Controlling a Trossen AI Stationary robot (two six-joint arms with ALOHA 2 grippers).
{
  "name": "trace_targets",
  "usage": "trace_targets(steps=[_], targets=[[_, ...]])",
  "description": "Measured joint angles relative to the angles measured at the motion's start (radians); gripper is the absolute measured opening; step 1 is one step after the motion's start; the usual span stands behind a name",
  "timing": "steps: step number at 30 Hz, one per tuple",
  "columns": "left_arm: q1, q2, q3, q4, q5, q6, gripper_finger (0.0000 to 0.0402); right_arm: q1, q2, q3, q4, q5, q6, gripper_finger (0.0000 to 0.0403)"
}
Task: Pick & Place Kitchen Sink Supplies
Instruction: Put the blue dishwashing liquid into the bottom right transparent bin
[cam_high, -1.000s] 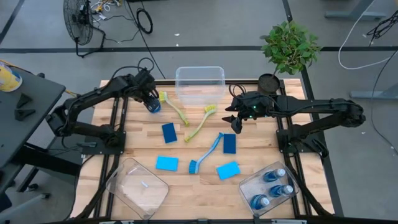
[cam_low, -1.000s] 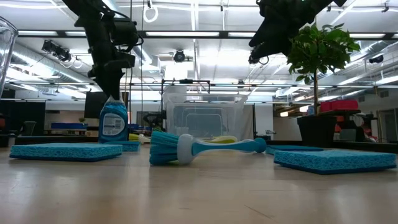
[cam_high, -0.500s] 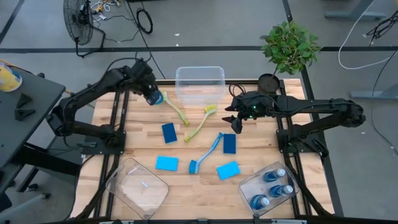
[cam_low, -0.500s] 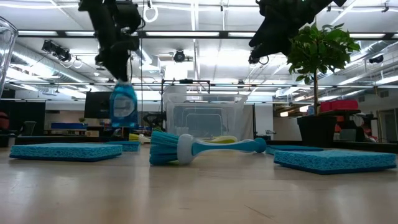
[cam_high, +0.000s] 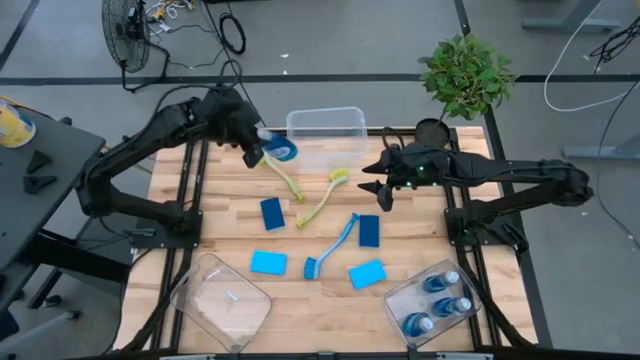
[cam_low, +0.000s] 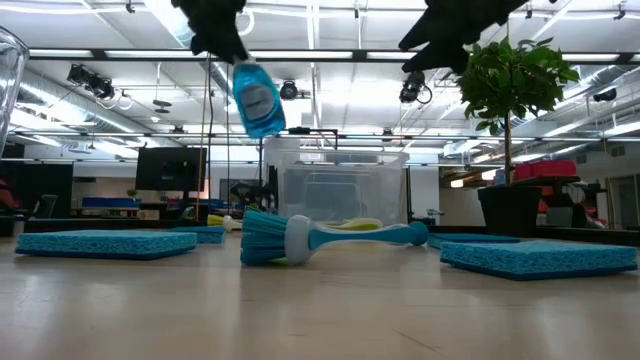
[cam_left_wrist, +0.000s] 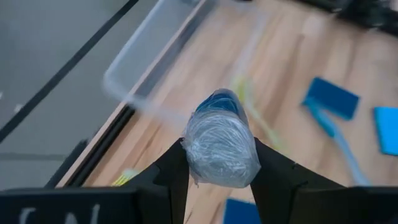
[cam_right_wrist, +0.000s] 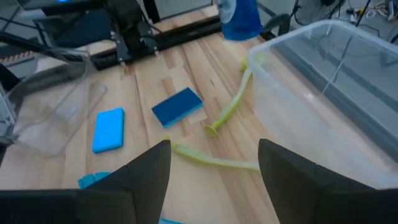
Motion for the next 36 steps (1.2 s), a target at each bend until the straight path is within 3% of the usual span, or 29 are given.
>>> trace_targets(steps=[9,18,30,36], targets=[[-0.133,0.002,0.02,0.1,-0.006,-0.028,0.0139,0.0,-0.049,0.0,0.028,-0.005,0.0,0.0242],[-0.305,0.006,0.02,0.243,0.053,-0.116,0.0139,0.0,-0.142,0.0,0.041,-0.026,0.008,0.0242],[-0.463,0.033,0.02,0.294,-0.013,-0.275,0.0139,0.001,-0.239,0.0,0.04,-0.029,-0.008,0.0242],[-0.544,0.105,0.02,0.433,-0.013,-0.345,0.0139,0.0,-0.266,0.002,0.007,-0.027,-0.043,0.0242]])
